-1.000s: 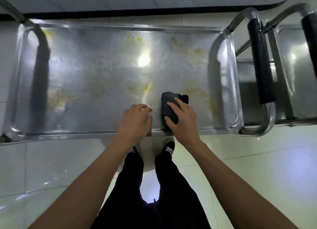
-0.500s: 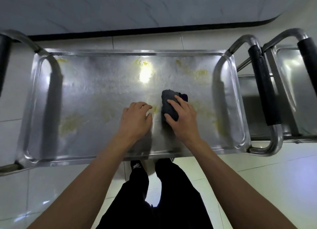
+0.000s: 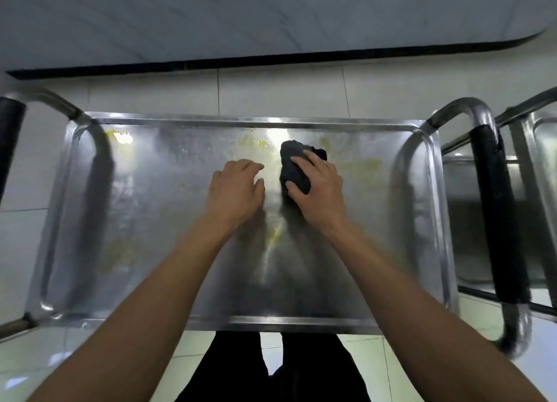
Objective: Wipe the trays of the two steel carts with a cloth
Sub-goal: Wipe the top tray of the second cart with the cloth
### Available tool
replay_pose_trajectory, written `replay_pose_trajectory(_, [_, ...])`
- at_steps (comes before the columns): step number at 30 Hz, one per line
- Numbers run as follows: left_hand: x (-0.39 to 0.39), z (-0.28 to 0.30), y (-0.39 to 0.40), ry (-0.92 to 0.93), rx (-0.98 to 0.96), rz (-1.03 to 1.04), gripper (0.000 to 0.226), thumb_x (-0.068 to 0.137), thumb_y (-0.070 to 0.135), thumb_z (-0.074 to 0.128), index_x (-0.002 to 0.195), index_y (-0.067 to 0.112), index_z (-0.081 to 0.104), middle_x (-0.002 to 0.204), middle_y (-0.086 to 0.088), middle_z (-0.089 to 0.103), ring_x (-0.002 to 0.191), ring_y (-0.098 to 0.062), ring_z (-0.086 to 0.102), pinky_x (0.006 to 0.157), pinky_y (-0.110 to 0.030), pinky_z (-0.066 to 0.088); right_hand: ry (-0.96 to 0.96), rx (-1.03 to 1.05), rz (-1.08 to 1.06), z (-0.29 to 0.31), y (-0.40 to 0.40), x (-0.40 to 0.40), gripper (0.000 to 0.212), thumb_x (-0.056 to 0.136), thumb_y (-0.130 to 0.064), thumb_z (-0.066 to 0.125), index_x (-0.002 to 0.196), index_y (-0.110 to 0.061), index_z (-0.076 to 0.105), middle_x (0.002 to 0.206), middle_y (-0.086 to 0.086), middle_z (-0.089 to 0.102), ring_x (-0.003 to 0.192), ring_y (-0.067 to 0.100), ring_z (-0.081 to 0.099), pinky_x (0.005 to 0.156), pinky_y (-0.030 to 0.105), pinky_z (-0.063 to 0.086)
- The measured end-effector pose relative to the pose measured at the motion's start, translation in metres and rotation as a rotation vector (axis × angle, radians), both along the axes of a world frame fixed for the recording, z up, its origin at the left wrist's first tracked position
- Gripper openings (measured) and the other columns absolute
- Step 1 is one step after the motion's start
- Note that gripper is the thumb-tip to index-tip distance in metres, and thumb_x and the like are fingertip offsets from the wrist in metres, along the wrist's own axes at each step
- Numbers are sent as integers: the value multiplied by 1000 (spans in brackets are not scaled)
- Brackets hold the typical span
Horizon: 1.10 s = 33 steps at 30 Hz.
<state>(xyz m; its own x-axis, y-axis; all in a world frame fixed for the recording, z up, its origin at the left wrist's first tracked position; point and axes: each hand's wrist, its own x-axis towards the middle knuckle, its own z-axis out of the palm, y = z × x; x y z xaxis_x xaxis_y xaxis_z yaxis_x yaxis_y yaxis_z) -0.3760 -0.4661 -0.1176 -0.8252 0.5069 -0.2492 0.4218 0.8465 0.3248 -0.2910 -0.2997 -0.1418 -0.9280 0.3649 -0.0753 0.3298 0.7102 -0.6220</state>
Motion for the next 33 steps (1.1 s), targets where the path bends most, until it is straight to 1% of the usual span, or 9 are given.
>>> replay_pose_trajectory(7, [-79,-3,14,57,19,-21,39,99,23,47,136,19,58,140,-2,57,129,-27,49,105,-49,41,48,55,10,-6,0,-85,53,88,-35,66,139,-24,55,152,3,45,136,28,41,109,48,33])
replay_pose_trajectory(9, [-95,-7,15,69,17,-34,38,98,21,46,134,18,60,136,-3,60,126,-27,51,103,-48,43,-11,82,49,-15,-2,-98,54,89,-36,63,141,-26,53,153,2,43,139,27,38,111,49,31])
replay_pose_trajectory(12, [-112,-18,19,53,7,-50,37,98,18,46,133,17,60,137,-3,58,128,-26,48,104,-46,41,-67,155,62,-29,-8,-105,50,97,-39,52,145,-27,48,156,1,39,145,23,30,116,45,22])
replay_pose_trajectory(16, [-127,-29,32,42,-37,-93,41,98,20,48,137,16,57,143,-3,53,133,-26,43,106,-47,37,-135,202,46,-42,-14,-113,52,106,-35,34,156,-23,29,165,5,19,153,25,12,123,47,13])
replay_pose_trajectory(19, [-128,-36,43,33,-30,-117,40,95,19,48,134,14,59,143,-5,53,133,-27,43,106,-46,36,-202,249,74,-53,-22,-110,57,107,-42,23,160,-24,9,168,4,0,154,24,-5,124,48,2])
replay_pose_trajectory(21, [-126,-40,46,28,-23,-126,41,94,17,48,134,12,58,141,-5,54,131,-26,45,105,-45,38,-213,295,63,-59,-25,-106,59,107,-43,21,160,-23,4,167,3,-4,154,23,-8,124,48,1])
replay_pose_trajectory(24, [-120,-47,44,13,13,-95,47,94,18,47,141,13,50,142,-6,54,131,-24,47,108,-42,37,-216,344,27,-64,-26,-106,60,107,-41,25,160,-23,4,168,4,-3,154,23,-7,124,49,3])
replay_pose_trajectory(29, [-109,-50,43,40,15,-61,56,92,19,47,148,14,39,145,-6,50,134,-23,44,113,-42,32,-214,331,-7,-65,-25,-104,61,105,-37,29,160,-23,8,168,4,2,154,24,-3,124,49,5])
replay_pose_trajectory(33, [-102,-49,51,87,-108,-79,44,91,23,47,134,17,51,136,-5,49,127,-23,45,108,-49,33,-218,310,-54,-66,-17,-93,59,105,-34,32,160,-24,12,168,4,4,154,25,-2,123,51,5])
